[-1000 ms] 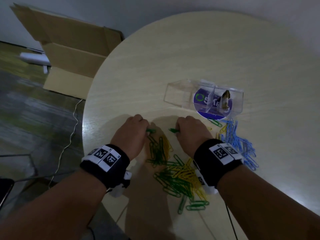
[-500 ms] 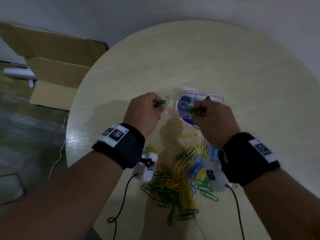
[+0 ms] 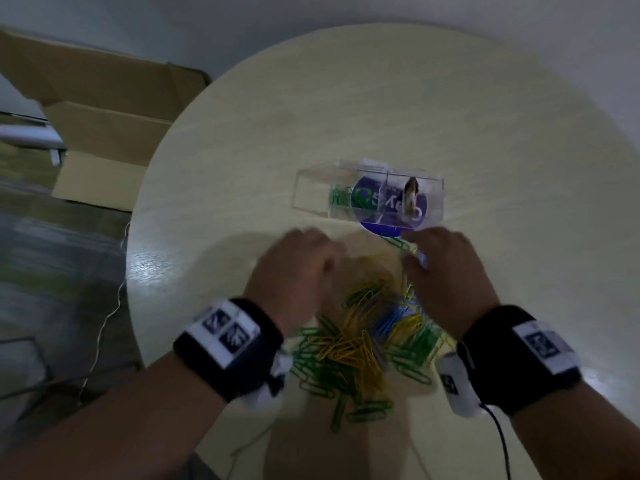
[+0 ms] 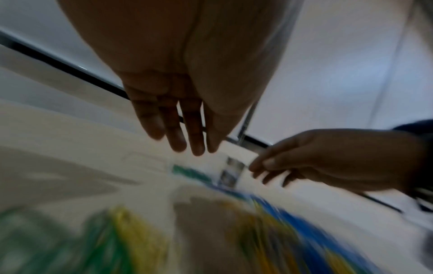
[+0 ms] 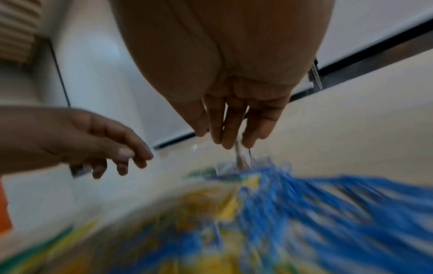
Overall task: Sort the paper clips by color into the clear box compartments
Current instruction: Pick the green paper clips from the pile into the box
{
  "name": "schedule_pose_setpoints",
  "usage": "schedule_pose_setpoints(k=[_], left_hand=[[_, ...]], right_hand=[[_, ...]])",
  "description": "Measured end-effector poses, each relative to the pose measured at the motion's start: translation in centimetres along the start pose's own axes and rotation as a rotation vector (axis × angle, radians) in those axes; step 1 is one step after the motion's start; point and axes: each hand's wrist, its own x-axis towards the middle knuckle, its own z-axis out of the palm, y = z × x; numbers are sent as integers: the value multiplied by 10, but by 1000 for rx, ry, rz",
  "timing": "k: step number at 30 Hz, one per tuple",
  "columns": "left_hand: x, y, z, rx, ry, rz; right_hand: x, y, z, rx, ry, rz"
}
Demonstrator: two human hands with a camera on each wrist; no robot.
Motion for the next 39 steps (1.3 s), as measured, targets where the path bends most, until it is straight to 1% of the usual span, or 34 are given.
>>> schedule_pose_setpoints(k=[2, 3, 4, 5, 7, 10, 12, 13, 15, 16, 17, 18, 21, 23, 25, 26, 27, 28, 29, 30, 31, 32, 34, 37, 39], left_hand=[[-33, 7, 25, 49, -220, 163], [-48, 9, 38, 109, -308, 234], [-61, 8, 47, 178, -363, 283], [-72, 6, 53, 240, -387, 297], [-88, -3, 53, 314, -366, 255], [-101, -16, 45, 293, -371, 204], [-109, -22, 35, 262, -366, 184], [-114, -25, 30, 251, -343, 156], [-124, -30, 21, 221, -235, 67], [-131, -32, 20, 202, -178, 23], [-138, -35, 20, 189, -148, -10], [-144, -38, 22, 182, -152, -26], [-161, -40, 29, 204, -258, -1], [-168, -39, 31, 204, -295, 26], [-172, -37, 30, 155, -275, 36], [-172, -37, 28, 113, -239, 25], [-169, -37, 25, 73, -174, 9], [-164, -37, 22, 46, -79, -22], [-158, -38, 19, 39, 23, -85], [-150, -39, 15, 52, 104, -175], [-141, -41, 13, 72, 148, -271], [-132, -42, 11, 90, 158, -355], [-119, -42, 13, 78, 119, -474], [-110, -38, 18, 19, 64, -526], [-108, -38, 17, 7, 69, -539]], right_hand=[[-12, 6, 20, -150, -214, 7], [-15, 5, 26, -185, -286, 10], [-19, 3, 31, -208, -333, 6], [-23, 0, 36, -236, -366, -15], [-31, -11, 42, -277, -415, -90], [-43, -23, 45, -241, -456, -147], [-49, -22, 43, -166, -404, -144], [-51, -19, 41, -126, -346, -125], [-55, -12, 36, -60, -249, -63], [-57, -8, 36, -52, -251, -48], [-61, -6, 36, -74, -284, -55], [-65, -5, 36, -115, -322, -84], [-88, -1, 37, -228, -431, -197], [-106, 3, 34, -234, -469, -233], [-117, 4, 27, -158, -439, -251], [-117, 4, 24, -100, -388, -256], [-113, 3, 22, -46, -317, -266], [-105, 3, 20, 5, -235, -274], [-94, 0, 21, 52, -160, -270], [-80, -5, 20, 87, -102, -243], [-64, -10, 22, 102, -68, -206], [-47, -16, 25, 103, -59, -172], [-16, -26, 34, 89, -77, -130], [15, -35, 47, -39, -203, -117], [24, -38, 52, -92, -244, -98]])
